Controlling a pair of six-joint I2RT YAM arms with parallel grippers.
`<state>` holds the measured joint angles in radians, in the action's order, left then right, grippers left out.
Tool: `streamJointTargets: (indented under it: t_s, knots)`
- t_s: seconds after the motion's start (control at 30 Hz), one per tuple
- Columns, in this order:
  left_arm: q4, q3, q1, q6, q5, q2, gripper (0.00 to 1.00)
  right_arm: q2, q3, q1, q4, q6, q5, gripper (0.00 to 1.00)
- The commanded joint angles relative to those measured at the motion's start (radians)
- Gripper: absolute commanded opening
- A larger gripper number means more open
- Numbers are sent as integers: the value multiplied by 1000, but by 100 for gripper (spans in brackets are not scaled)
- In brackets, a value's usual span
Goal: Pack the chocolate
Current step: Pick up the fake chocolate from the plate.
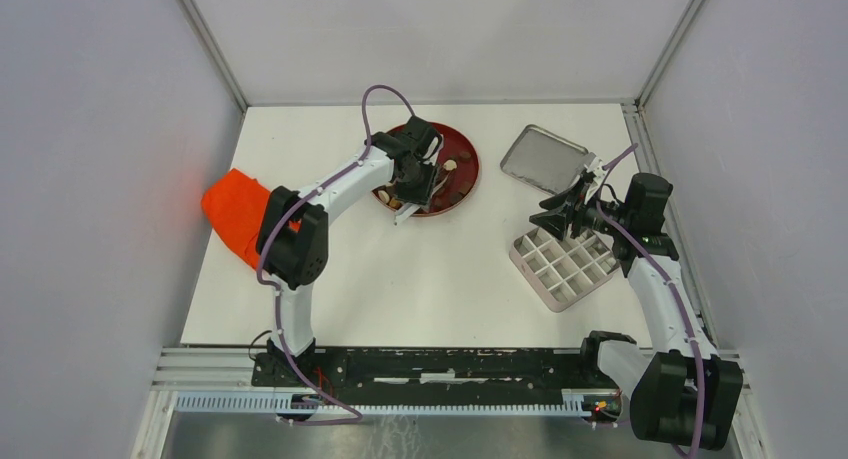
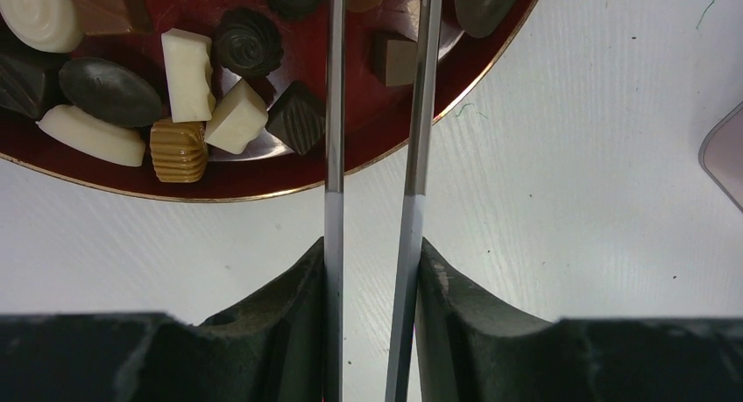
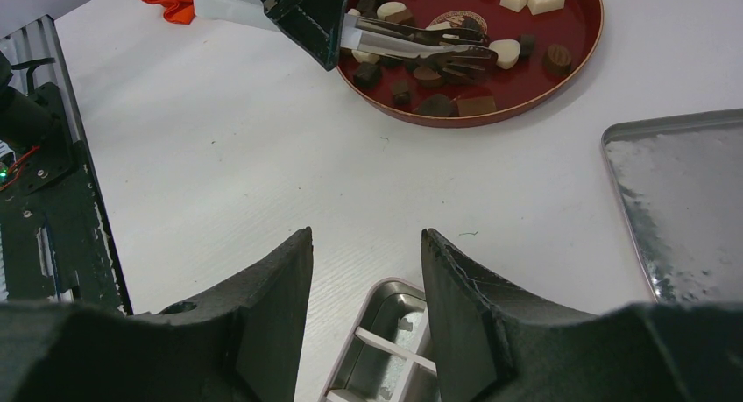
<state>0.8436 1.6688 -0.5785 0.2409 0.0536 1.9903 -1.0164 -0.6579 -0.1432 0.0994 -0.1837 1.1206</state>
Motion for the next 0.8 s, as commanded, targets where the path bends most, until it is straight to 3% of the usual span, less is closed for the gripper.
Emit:
streamJointTargets:
  t_s: [0.0, 0.37, 0.77]
  knots:
    - [22, 35, -8, -18, -13, -59, 39, -4, -6, 1, -32, 3, 19, 54]
    - [-14, 51, -14, -7, -3, -98, 15, -3, -6, 1, -32, 3, 18, 54]
    - [-91, -17, -34, 12, 38, -193, 11, -7, -8, 1, -31, -2, 17, 54]
